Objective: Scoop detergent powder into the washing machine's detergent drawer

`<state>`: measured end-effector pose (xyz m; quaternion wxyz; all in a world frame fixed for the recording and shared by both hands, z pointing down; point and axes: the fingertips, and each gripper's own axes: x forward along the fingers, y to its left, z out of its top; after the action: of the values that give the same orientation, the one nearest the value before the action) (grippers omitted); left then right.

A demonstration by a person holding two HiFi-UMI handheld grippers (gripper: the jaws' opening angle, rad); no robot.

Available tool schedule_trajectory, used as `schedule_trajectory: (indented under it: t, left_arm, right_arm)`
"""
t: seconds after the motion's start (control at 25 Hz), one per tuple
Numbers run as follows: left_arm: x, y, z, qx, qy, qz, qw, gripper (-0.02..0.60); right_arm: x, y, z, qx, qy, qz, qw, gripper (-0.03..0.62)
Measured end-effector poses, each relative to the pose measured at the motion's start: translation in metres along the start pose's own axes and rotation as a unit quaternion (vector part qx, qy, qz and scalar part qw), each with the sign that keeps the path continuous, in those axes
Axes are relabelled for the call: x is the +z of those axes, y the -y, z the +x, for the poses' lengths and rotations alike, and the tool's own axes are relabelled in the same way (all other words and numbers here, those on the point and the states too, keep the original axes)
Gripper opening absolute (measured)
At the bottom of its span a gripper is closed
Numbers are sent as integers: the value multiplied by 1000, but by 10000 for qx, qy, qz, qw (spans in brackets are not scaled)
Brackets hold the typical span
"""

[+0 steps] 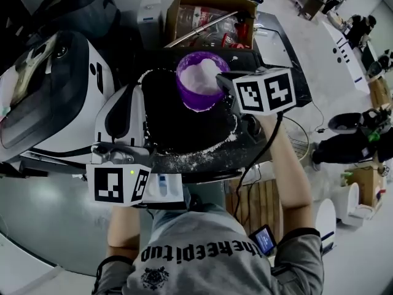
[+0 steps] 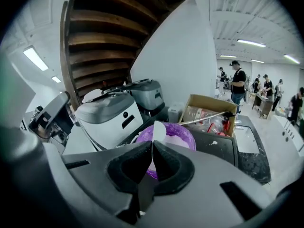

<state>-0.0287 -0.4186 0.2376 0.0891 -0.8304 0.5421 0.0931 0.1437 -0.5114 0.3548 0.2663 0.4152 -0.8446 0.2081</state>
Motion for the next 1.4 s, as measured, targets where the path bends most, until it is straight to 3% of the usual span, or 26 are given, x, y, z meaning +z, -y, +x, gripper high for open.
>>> schedule_trajectory:
  t: [0.24,0.48,0.72,0.92,1.4]
  left_arm:
    - [-14,-6,7,-92,-106,-64,9999,3]
    - [-26,-7,12,-172,-205,-120,9996,3]
    - [-33,-16,14,-159,-235,-183,9994,3]
    - [-38,-24,14,-132,-254,-231,9993,3]
    - [-41,-37,13,-82,-260,-274,9993,3]
  right_arm:
    - [-13,11,41,71,-1187,-74,9929,8]
    - [-25,21,71,139,-2156,-143,9763,8]
    - [-31,29,90,-142,-2872,-580,9560,8]
    - [-35,25,100,-80,-3123,-619,9479,8]
    - [-40,4,115,370,-3168,-293,9473,7]
